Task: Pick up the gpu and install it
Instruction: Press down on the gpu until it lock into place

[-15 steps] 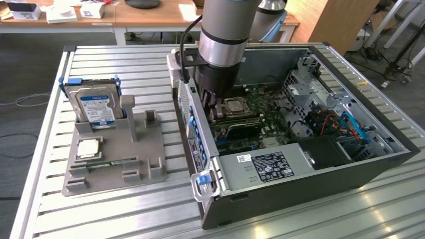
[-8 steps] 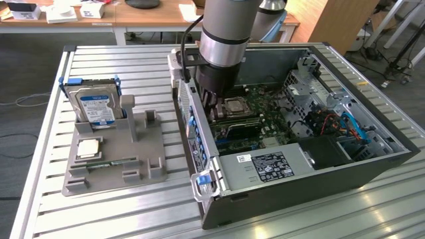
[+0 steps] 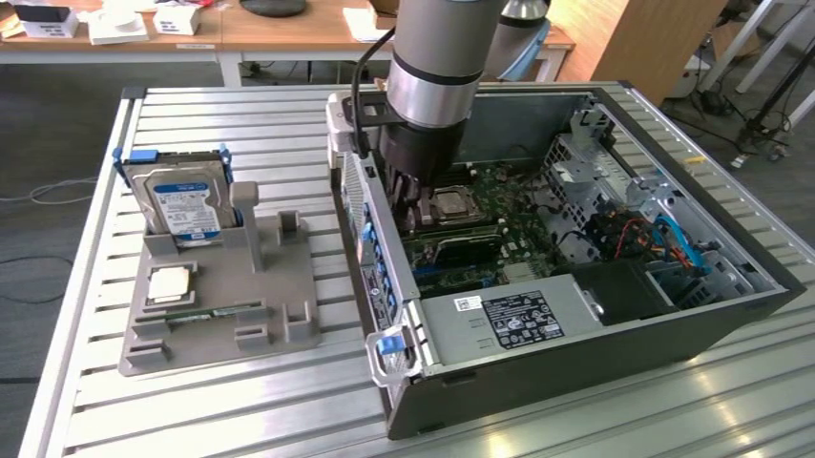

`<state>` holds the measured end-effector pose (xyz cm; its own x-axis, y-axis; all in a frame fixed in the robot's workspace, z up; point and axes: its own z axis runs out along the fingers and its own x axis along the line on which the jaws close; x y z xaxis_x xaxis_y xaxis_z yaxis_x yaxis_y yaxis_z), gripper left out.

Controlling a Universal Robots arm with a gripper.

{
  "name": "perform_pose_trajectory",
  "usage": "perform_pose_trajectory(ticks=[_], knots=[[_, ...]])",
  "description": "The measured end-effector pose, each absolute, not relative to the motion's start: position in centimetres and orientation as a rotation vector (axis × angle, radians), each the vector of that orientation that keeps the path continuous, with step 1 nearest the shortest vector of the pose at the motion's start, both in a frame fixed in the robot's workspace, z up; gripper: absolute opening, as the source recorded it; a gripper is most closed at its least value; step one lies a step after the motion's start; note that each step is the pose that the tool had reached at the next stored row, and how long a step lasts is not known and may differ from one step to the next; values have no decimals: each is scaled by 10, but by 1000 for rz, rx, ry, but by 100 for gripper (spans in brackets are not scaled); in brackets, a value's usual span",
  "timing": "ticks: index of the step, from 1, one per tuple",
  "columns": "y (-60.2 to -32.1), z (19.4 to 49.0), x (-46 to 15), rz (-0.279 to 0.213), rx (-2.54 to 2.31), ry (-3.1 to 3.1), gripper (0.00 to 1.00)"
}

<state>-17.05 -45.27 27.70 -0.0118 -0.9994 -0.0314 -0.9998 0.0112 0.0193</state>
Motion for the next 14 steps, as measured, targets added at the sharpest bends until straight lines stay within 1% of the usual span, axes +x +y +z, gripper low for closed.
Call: perform_pose_trajectory(ticks=[14], knots=[[-453, 274, -170, 56, -2203, 2227, 11]])
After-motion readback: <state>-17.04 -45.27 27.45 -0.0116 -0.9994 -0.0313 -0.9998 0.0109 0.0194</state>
